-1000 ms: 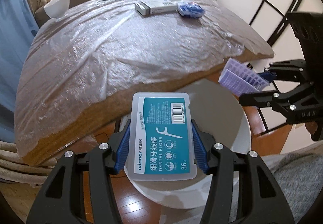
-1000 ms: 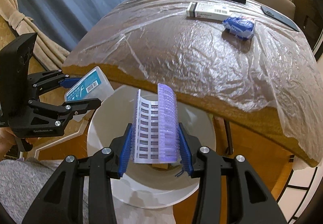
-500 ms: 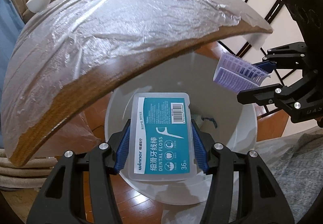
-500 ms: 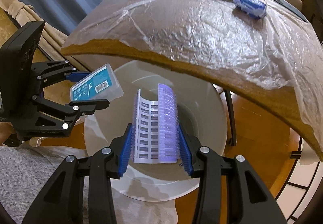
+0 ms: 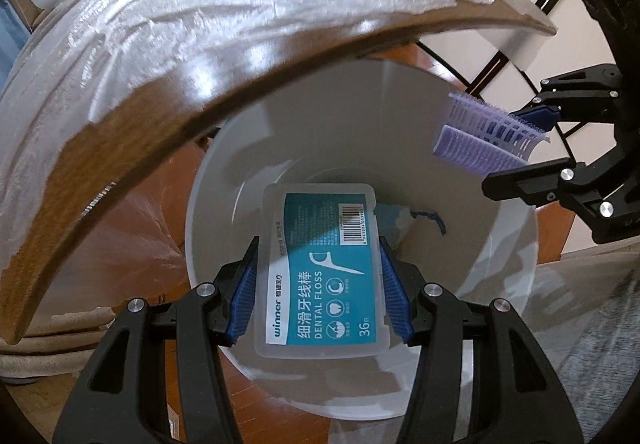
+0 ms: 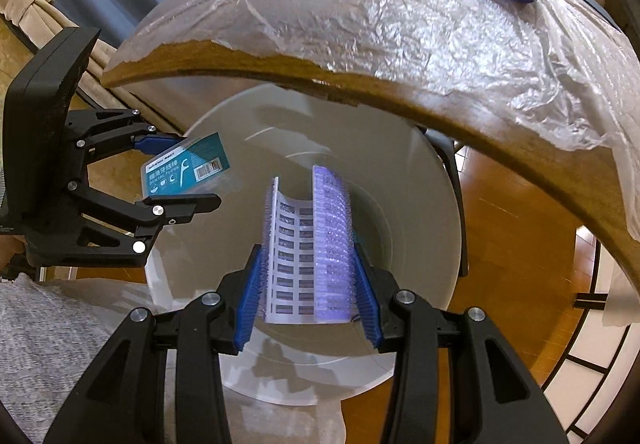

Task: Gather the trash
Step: 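Open the left tool while the right tool opens, dropping case and roller into the bin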

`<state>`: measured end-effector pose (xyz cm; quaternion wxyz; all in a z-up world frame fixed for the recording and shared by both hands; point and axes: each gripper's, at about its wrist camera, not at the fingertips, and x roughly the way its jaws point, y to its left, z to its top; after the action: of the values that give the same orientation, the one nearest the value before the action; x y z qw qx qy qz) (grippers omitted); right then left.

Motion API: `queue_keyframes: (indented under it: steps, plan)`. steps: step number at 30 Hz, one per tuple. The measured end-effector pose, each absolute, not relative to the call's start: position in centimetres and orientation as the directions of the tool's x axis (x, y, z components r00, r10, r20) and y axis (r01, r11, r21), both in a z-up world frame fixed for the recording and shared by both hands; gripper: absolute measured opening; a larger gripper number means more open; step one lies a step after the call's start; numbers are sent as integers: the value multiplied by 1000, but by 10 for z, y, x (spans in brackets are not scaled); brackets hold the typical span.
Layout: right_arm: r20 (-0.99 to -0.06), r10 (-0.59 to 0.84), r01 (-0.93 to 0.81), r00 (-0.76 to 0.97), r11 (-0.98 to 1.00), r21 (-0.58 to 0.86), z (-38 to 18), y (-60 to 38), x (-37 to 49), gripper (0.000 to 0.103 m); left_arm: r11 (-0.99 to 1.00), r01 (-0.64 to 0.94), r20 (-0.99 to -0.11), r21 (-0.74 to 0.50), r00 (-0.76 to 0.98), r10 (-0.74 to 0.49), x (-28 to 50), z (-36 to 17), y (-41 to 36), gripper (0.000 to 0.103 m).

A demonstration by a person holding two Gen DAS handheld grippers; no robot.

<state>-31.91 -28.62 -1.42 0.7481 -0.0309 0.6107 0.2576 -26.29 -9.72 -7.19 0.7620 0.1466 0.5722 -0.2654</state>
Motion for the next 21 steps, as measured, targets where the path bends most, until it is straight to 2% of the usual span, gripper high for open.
queue_keyframes:
  steps: [18,19,20,21]
  plan:
    - [-944,316,-419,96,873,250,-40,-278,-314,43,803,590,-965,-83,155,-213,-260,-101,-117,56]
    - [-942,319,-420,100,872,251,-40,-278,-314,55,797,596,-965,-95,140,-220,-260,-102,-117,58]
    - [-943,312,-412,116,879,240,-38,-281,-315,66,798,596,-966,-90,142,-215,-260,-99,-119,73]
    - [-942,308,-403,136,885,231,-35,-282,-315,86,803,592,-965,-72,163,-207,-260,-97,-120,85]
